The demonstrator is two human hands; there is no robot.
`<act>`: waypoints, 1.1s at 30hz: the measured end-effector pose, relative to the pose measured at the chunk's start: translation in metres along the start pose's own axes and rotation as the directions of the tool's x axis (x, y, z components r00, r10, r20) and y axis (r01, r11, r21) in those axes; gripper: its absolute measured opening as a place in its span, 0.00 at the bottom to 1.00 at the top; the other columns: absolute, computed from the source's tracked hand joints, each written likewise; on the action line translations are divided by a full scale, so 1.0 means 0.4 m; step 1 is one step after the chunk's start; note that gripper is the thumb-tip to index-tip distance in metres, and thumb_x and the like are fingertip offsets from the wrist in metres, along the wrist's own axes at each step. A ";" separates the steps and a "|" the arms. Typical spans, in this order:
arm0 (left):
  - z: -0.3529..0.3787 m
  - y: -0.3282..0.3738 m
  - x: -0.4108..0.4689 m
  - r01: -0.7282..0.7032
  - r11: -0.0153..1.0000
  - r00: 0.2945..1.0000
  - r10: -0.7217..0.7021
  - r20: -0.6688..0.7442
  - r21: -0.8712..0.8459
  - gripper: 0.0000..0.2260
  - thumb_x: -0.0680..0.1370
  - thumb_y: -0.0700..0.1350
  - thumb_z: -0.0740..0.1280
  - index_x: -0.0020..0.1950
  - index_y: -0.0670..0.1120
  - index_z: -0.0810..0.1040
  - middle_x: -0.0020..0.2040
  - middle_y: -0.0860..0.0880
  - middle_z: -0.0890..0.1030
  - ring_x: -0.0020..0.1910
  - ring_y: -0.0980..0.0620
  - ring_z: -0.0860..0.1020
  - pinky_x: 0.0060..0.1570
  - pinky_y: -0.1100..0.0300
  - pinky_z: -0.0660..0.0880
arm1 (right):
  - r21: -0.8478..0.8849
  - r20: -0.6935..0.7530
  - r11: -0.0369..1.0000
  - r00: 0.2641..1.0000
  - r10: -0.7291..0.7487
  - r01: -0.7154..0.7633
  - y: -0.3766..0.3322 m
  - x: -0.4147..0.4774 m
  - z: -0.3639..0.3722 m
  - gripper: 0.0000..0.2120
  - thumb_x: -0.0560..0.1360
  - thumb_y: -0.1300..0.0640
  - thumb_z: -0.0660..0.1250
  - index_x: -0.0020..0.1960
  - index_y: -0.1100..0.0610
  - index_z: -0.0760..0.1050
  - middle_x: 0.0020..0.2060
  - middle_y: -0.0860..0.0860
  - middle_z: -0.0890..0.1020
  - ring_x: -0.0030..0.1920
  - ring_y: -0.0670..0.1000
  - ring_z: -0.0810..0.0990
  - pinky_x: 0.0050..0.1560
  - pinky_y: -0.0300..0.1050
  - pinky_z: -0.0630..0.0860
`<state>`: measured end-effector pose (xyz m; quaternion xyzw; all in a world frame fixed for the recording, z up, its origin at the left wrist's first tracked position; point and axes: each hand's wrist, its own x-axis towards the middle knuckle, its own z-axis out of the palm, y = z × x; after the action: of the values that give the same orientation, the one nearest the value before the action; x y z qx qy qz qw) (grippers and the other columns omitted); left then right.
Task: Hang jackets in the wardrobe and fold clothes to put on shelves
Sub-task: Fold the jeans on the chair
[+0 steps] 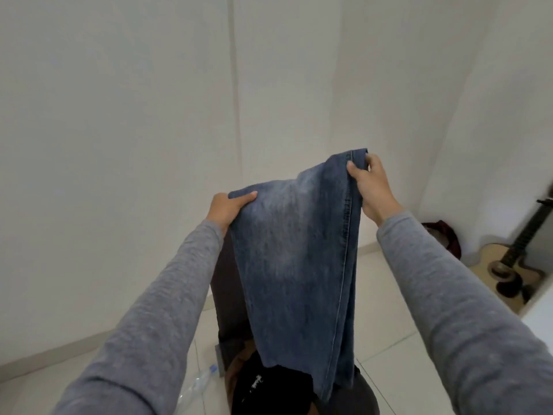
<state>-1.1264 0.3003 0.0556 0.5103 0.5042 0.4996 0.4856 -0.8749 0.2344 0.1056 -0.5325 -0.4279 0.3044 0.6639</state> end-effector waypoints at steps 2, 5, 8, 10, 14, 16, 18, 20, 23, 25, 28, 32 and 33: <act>-0.002 0.016 0.013 0.067 0.996 0.997 -0.069 -0.043 -0.058 0.19 0.69 0.44 0.76 0.55 0.36 0.80 0.52 0.43 0.82 0.49 0.48 0.80 0.47 0.60 0.75 | -0.204 -0.124 0.978 0.992 0.012 -0.037 0.017 0.009 -0.018 0.07 0.76 0.56 0.65 0.44 0.56 0.67 0.43 0.52 0.75 0.43 0.51 0.75 0.37 0.41 0.73; 0.008 0.026 0.015 0.165 0.960 0.986 -0.164 0.023 -0.225 0.16 0.70 0.45 0.75 0.53 0.38 0.80 0.52 0.43 0.82 0.47 0.48 0.80 0.43 0.60 0.76 | -0.318 -0.285 0.944 0.958 -0.006 -0.089 0.051 0.009 -0.044 0.11 0.73 0.56 0.68 0.41 0.59 0.67 0.31 0.50 0.68 0.35 0.50 0.69 0.23 0.36 0.63; 0.031 0.039 0.006 0.128 0.923 0.991 -0.107 0.076 -0.364 0.10 0.74 0.46 0.71 0.49 0.41 0.80 0.47 0.45 0.82 0.44 0.50 0.79 0.39 0.62 0.76 | -0.196 -0.358 0.974 0.933 0.037 -0.114 0.056 -0.004 -0.061 0.10 0.71 0.56 0.71 0.38 0.58 0.71 0.30 0.50 0.71 0.33 0.49 0.71 0.26 0.34 0.66; 0.045 0.053 0.008 0.084 0.900 0.994 -0.048 0.094 -0.427 0.07 0.76 0.46 0.68 0.47 0.43 0.79 0.47 0.46 0.81 0.45 0.51 0.79 0.41 0.61 0.76 | -0.049 -0.369 0.994 0.927 0.073 -0.098 0.044 -0.013 -0.070 0.12 0.71 0.56 0.72 0.33 0.58 0.72 0.30 0.50 0.74 0.34 0.48 0.74 0.33 0.38 0.71; 0.072 0.090 0.003 -0.029 0.912 0.986 0.094 0.139 -0.409 0.05 0.80 0.45 0.62 0.47 0.45 0.75 0.46 0.47 0.79 0.45 0.51 0.77 0.45 0.57 0.77 | 0.361 -0.157 0.930 0.978 0.135 -0.070 0.085 -0.038 -0.074 0.11 0.72 0.58 0.72 0.51 0.60 0.73 0.45 0.52 0.79 0.45 0.50 0.80 0.45 0.43 0.78; 0.075 0.102 0.003 -0.079 0.941 0.971 0.147 0.189 -0.328 0.06 0.81 0.46 0.61 0.49 0.45 0.75 0.47 0.47 0.78 0.46 0.52 0.77 0.49 0.57 0.76 | 0.252 -0.122 0.955 0.974 0.192 -0.157 0.123 -0.049 -0.075 0.24 0.70 0.58 0.74 0.61 0.61 0.66 0.53 0.54 0.77 0.52 0.52 0.79 0.51 0.47 0.78; 0.069 0.106 0.010 -0.134 0.979 0.965 0.164 0.206 -0.154 0.08 0.81 0.47 0.60 0.52 0.44 0.76 0.50 0.47 0.79 0.48 0.52 0.77 0.52 0.57 0.76 | 0.045 -0.200 0.979 0.958 0.203 -0.198 0.150 -0.045 -0.078 0.20 0.68 0.58 0.75 0.53 0.63 0.69 0.50 0.55 0.77 0.51 0.53 0.79 0.47 0.46 0.78; 0.054 0.103 0.019 -0.152 0.988 0.974 0.157 0.161 -0.038 0.08 0.80 0.46 0.62 0.48 0.44 0.78 0.47 0.47 0.79 0.46 0.52 0.77 0.48 0.59 0.76 | -0.081 -0.272 0.971 0.942 0.197 -0.226 0.160 -0.048 -0.075 0.18 0.66 0.54 0.76 0.44 0.59 0.69 0.42 0.54 0.75 0.46 0.53 0.77 0.41 0.44 0.75; 0.027 0.086 0.027 -0.076 0.990 0.992 0.087 0.092 -0.121 0.09 0.78 0.43 0.66 0.38 0.44 0.76 0.39 0.49 0.78 0.39 0.54 0.76 0.38 0.63 0.74 | -0.127 -0.344 0.966 0.924 0.169 -0.224 0.159 -0.058 -0.050 0.23 0.67 0.50 0.75 0.54 0.59 0.69 0.50 0.53 0.74 0.50 0.51 0.75 0.52 0.46 0.74; 0.004 0.077 0.027 -0.013 0.974 0.997 0.031 0.077 -0.225 0.07 0.77 0.42 0.68 0.39 0.43 0.76 0.38 0.49 0.77 0.38 0.54 0.76 0.34 0.65 0.75 | -0.071 -0.316 0.985 0.940 0.128 -0.159 0.150 -0.070 -0.026 0.22 0.71 0.53 0.72 0.59 0.58 0.67 0.54 0.53 0.74 0.53 0.51 0.75 0.56 0.46 0.74; -0.028 0.070 0.031 0.029 0.962 0.996 -0.005 0.090 -0.270 0.05 0.77 0.40 0.67 0.42 0.41 0.77 0.40 0.48 0.79 0.40 0.53 0.78 0.35 0.63 0.77 | -0.082 -0.275 0.996 0.961 -0.001 -0.023 0.137 -0.089 0.002 0.16 0.75 0.57 0.68 0.59 0.55 0.67 0.54 0.53 0.75 0.53 0.51 0.76 0.56 0.46 0.75; -0.053 0.056 0.049 0.021 0.977 0.993 0.004 0.118 -0.212 0.06 0.78 0.41 0.65 0.41 0.43 0.74 0.42 0.48 0.77 0.44 0.51 0.76 0.44 0.59 0.74 | -0.187 -0.295 0.973 0.936 -0.190 0.138 0.127 -0.111 0.027 0.13 0.74 0.58 0.68 0.56 0.53 0.69 0.52 0.51 0.75 0.51 0.48 0.76 0.54 0.40 0.75; -0.055 0.053 0.052 0.024 0.981 0.993 -0.002 0.116 -0.192 0.06 0.78 0.42 0.65 0.41 0.43 0.74 0.42 0.48 0.77 0.44 0.52 0.76 0.44 0.59 0.74 | -0.192 -0.294 0.967 0.930 -0.218 0.166 0.122 -0.115 0.030 0.12 0.74 0.58 0.68 0.55 0.53 0.70 0.51 0.50 0.75 0.50 0.48 0.77 0.53 0.40 0.75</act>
<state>-1.1478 0.3206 0.0779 0.4855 0.4280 0.5126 0.5642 -0.9037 0.2121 0.0478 -0.5822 -0.3909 0.1133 0.7038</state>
